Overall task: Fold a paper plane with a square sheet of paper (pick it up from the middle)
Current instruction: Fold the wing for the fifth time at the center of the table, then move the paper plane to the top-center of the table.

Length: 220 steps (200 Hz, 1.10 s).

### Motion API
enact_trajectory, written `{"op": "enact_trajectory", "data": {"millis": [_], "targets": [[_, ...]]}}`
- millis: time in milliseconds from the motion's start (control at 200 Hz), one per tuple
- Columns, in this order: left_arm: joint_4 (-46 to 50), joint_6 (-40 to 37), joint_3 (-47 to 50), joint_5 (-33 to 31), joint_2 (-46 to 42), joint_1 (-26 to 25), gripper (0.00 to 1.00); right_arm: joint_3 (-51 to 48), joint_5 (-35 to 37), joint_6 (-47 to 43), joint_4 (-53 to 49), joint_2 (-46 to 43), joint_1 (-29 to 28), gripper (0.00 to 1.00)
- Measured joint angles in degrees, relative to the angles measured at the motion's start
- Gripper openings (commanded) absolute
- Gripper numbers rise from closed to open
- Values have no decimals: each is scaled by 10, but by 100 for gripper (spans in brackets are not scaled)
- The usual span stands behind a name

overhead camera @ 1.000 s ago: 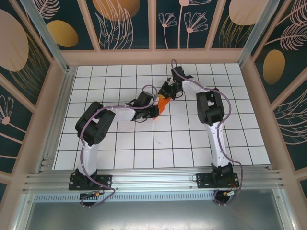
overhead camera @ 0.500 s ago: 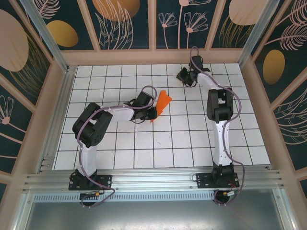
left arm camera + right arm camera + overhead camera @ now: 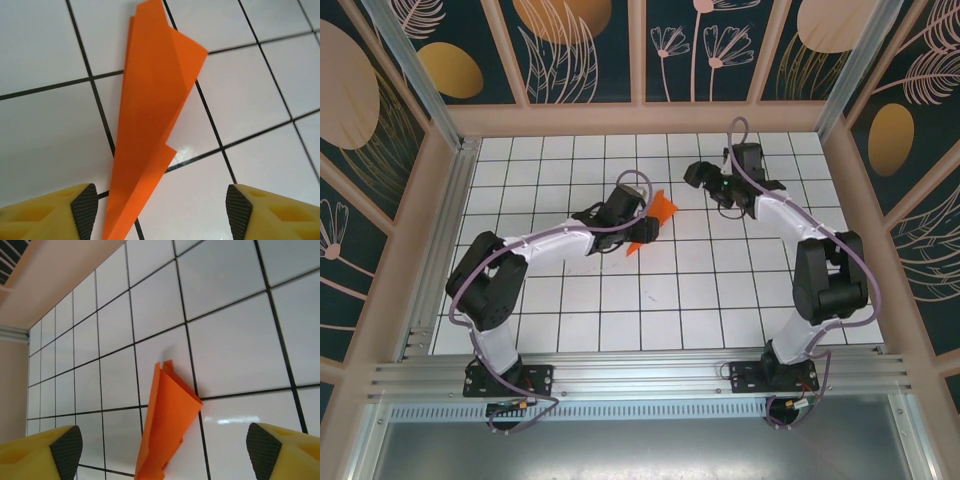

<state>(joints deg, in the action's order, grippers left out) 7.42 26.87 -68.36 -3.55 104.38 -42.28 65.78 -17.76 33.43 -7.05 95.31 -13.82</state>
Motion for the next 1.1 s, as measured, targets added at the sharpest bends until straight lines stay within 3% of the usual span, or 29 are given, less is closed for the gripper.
{"op": "enact_trajectory", "data": {"millis": [240, 425, 650, 866, 1101], "targets": [[76, -57, -97, -45, 98, -26, 76, -130, 61, 19, 12, -50, 15, 99], [128, -73, -175, -78, 158, -25, 55, -144, 80, 30, 19, -63, 29, 99], [148, -50, -209, -76, 187, -11, 16, -144, 81, 29, 22, -63, 29, 98], [106, -2, -151, -15, 166, 45, 2, -144, 76, 29, 22, -63, 21, 95], [-26, 104, 1, 109, 82, 109, 5, -137, 74, 30, 21, -58, -49, 91]]}}
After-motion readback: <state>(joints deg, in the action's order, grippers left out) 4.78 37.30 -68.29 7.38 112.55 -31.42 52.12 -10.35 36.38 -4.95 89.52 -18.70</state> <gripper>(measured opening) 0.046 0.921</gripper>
